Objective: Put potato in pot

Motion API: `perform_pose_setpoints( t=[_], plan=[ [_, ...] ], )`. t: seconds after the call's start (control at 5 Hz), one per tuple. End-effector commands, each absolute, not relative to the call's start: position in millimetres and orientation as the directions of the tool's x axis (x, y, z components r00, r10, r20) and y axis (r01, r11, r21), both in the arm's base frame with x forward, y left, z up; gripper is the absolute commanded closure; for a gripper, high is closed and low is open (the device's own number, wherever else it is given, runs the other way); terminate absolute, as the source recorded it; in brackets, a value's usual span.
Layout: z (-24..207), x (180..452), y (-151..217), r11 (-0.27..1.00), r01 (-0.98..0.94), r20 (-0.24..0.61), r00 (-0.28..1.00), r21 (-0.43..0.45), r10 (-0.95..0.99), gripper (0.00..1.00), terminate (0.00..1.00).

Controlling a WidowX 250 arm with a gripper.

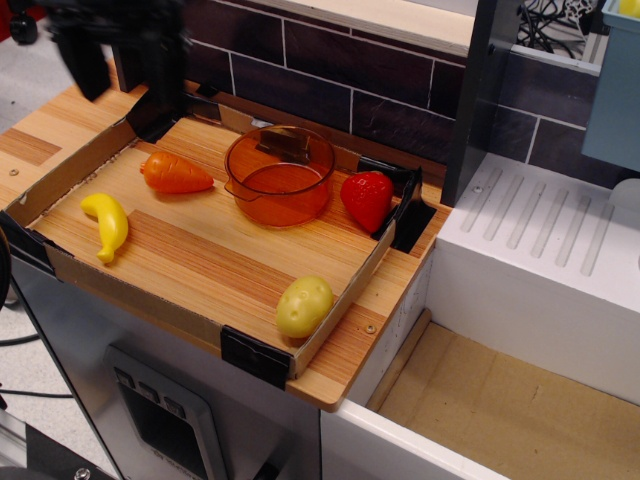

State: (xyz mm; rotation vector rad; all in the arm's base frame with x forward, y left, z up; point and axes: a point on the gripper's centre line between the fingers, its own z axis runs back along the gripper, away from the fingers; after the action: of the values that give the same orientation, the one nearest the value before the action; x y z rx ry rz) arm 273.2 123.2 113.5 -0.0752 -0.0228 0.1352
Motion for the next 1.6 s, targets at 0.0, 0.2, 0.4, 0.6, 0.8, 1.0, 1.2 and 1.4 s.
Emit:
perform_pose_setpoints(
  t=[0.0,0.2,0.4,0.6,0.8,1.0,1.2,1.4],
  plan=[
    [119,268,82,0.998,-0.002,0.086,0.996,-0.07,0.008,0.0,0.0],
    [104,268,64,0.997,-0.021,0.084,0.996,-0.074,0.027,0.0,0.0],
    [85,266,46,0.994,-0.06,0.068,0.995,-0.091,0.066,0.0,0.0],
    [70,263,38,0.994,-0.033,0.053,0.998,-0.1,0.039,0.0,0.0],
    [51,253,28,0.996,0.009,0.047,0.999,-0.093,-0.005,0.0,0.0],
    [36,244,20,0.996,0.018,0.016,1.0,-0.088,-0.017,0.0,0.0],
    [29,237,10,0.994,0.034,0.023,0.999,-0.1,-0.032,0.0,0.0],
    [25,234,6,0.994,0.036,0.033,0.999,-0.104,-0.033,0.0,0.0]
  ],
)
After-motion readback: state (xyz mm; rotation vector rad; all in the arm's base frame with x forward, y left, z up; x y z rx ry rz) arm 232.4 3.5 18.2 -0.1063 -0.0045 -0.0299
